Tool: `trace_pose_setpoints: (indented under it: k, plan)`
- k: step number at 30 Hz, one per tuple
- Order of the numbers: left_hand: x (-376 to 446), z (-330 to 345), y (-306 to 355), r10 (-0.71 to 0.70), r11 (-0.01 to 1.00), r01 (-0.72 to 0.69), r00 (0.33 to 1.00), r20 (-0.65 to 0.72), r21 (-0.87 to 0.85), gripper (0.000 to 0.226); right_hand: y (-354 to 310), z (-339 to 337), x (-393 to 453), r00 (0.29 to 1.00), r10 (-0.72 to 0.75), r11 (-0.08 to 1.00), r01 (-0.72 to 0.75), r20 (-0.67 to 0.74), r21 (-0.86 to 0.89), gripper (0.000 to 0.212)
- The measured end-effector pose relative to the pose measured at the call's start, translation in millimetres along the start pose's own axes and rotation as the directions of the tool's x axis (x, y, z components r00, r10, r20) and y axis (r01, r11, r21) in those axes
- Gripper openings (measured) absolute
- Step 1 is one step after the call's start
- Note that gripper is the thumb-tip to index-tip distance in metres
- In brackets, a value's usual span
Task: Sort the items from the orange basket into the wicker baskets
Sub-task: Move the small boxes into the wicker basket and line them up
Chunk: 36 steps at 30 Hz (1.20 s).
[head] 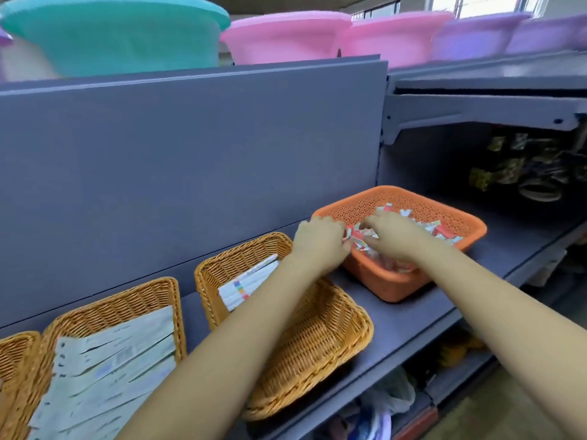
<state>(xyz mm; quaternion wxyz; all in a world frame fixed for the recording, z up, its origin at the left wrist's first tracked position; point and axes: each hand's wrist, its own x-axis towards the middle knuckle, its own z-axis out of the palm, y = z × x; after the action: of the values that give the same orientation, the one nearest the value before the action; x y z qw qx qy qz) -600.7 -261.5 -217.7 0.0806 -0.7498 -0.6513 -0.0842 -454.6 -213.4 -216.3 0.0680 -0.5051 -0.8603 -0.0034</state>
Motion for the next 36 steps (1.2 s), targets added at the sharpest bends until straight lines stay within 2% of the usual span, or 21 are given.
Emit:
trace_pose_setpoints:
  k: [3, 6, 11, 17, 19, 25, 31, 36]
  plan:
    - [18, 9, 18, 0.025, 0.998, -0.021, 0.997, 0.078, -0.052, 0.034, 24, -1, -2, 0.990, -0.007, 1.000, 0.009, 0.143, -0.015, 0.035]
    - [34, 14, 38, 0.020, 0.997, -0.002, 0.973, 0.231, -0.077, 0.034, 50, 3, -1, 0.970, -0.069, 0.997, 0.075, 0.233, -0.019, 0.033]
    - [45, 13, 63, -0.032, 0.997, 0.059, 0.909, 0.415, -0.051, 0.034, 68, 6, 4, 0.948, -0.182, 0.983, 0.181, 0.261, 0.027, 0.031]
    - [43, 9, 76, -0.093, 0.991, 0.129, 0.863, 0.497, -0.037, 0.036, 66, 17, 13, 0.934, -0.240, 0.964, 0.262, 0.264, -0.053, 0.015]
    - [44, 10, 78, -0.115, 0.989, 0.147, 0.856, 0.503, -0.024, 0.036, 64, 20, 14, 0.937, -0.239, 0.963, 0.263, 0.256, -0.060, 0.013]
    - [44, 18, 78, -0.144, 0.983, 0.180, 0.898, 0.416, -0.047, 0.025, 66, 24, 19, 0.942, -0.248, 0.967, 0.253, 0.228, 0.006, 0.018]
    - [39, 22, 73, -0.155, 0.972, 0.204, 0.929, 0.335, -0.118, 0.028, 73, 23, 21, 0.971, -0.202, 0.959, 0.170, 0.128, 0.227, 0.013]
    - [37, 25, 71, -0.168, 0.955, 0.228, 0.944, 0.285, -0.192, 0.033, 84, 17, 19, 0.976, -0.197, 0.924, 0.152, 0.096, 0.351, 0.035]
